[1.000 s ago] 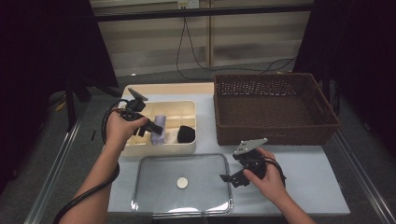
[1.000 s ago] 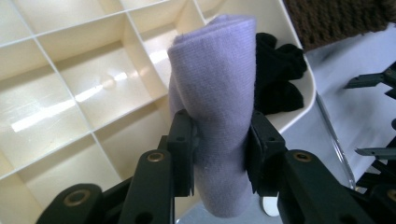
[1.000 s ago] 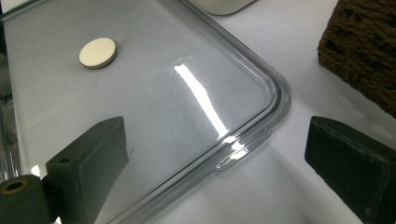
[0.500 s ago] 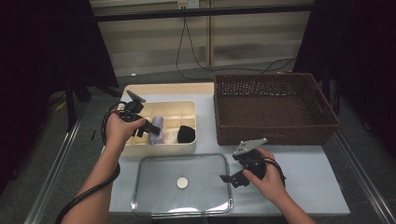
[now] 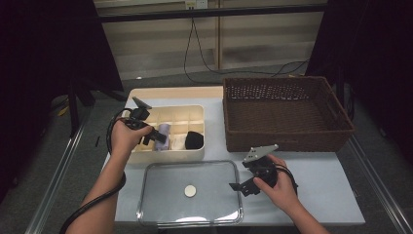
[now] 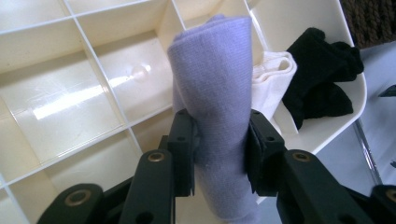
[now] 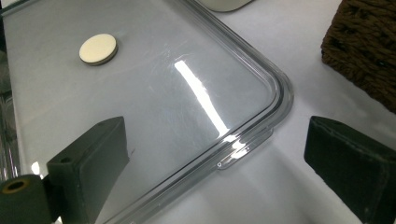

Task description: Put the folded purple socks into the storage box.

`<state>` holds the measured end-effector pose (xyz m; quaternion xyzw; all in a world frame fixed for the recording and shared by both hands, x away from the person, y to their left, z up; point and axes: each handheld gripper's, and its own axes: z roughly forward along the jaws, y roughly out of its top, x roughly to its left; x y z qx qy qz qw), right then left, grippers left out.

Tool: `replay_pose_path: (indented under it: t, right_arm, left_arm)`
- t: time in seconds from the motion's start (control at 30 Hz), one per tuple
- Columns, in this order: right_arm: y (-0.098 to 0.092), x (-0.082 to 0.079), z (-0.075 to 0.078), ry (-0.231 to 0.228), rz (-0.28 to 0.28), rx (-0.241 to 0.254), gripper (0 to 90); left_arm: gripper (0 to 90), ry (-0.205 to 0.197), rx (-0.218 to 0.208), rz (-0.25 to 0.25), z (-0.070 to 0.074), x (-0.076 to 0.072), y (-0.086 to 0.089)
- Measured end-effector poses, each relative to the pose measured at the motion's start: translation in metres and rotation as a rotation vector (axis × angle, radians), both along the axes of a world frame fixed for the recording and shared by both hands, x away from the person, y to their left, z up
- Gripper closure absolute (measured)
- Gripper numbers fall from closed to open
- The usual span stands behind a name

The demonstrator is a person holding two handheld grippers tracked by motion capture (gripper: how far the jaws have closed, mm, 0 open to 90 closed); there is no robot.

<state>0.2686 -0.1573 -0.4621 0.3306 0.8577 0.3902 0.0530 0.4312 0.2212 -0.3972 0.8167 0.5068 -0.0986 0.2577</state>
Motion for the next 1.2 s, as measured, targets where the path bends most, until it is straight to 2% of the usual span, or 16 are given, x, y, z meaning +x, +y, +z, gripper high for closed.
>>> replay_pose_path:
  t: [0.1, 0.2, 0.27, 0.33, 0.4, 0.77, 0.87, 0.97, 1.0, 1.1, 1.2]
  right_arm:
    - [0.000, 0.000, 0.000, -0.001, -0.001, -0.002, 6.1]
    - [0.000, 0.000, 0.000, -0.002, -0.001, -0.002, 6.0]
    - [0.001, 0.000, 0.000, -0.003, -0.001, -0.006, 6.1]
    - [0.001, 0.000, 0.000, -0.001, 0.002, -0.003, 6.1]
    - [0.001, 0.000, 0.000, 0.000, 0.002, -0.002, 6.1]
    - [0.002, -0.001, 0.000, 0.002, 0.005, -0.001, 6.0]
    - [0.002, -0.001, -0.001, 0.005, 0.008, -0.002, 6.0]
    - [0.003, -0.001, -0.001, 0.005, 0.008, -0.003, 6.0]
    - [0.003, -0.001, -0.001, 0.003, 0.009, -0.004, 6.1]
    - [0.003, -0.001, -0.001, 0.002, 0.010, -0.003, 6.1]
    - [0.003, -0.001, 0.000, 0.000, 0.008, -0.001, 6.1]
  left_arm:
    - [67.1, -0.004, 0.003, -0.009, -0.003, 0.000, 0.001]
    - [66.9, -0.005, 0.001, 0.007, -0.006, -0.001, 0.001]
    - [66.8, 0.001, 0.017, -0.009, -0.007, -0.001, 0.003]
    - [66.8, 0.006, 0.001, 0.002, -0.009, -0.001, 0.004]
    - [66.8, -0.007, 0.008, 0.006, -0.011, -0.001, 0.004]
    - [66.6, -0.002, 0.009, 0.001, -0.016, -0.004, 0.004]
    - [66.7, -0.008, 0.017, 0.005, -0.018, -0.006, 0.003]
    - [66.7, 0.002, 0.027, -0.017, -0.021, -0.006, 0.003]
    - [66.8, -0.010, 0.028, 0.001, -0.022, -0.008, 0.002]
    - [67.1, 0.003, 0.033, -0.021, -0.024, -0.007, 0.002]
    - [67.3, 0.007, 0.043, -0.021, -0.025, -0.008, 0.000]
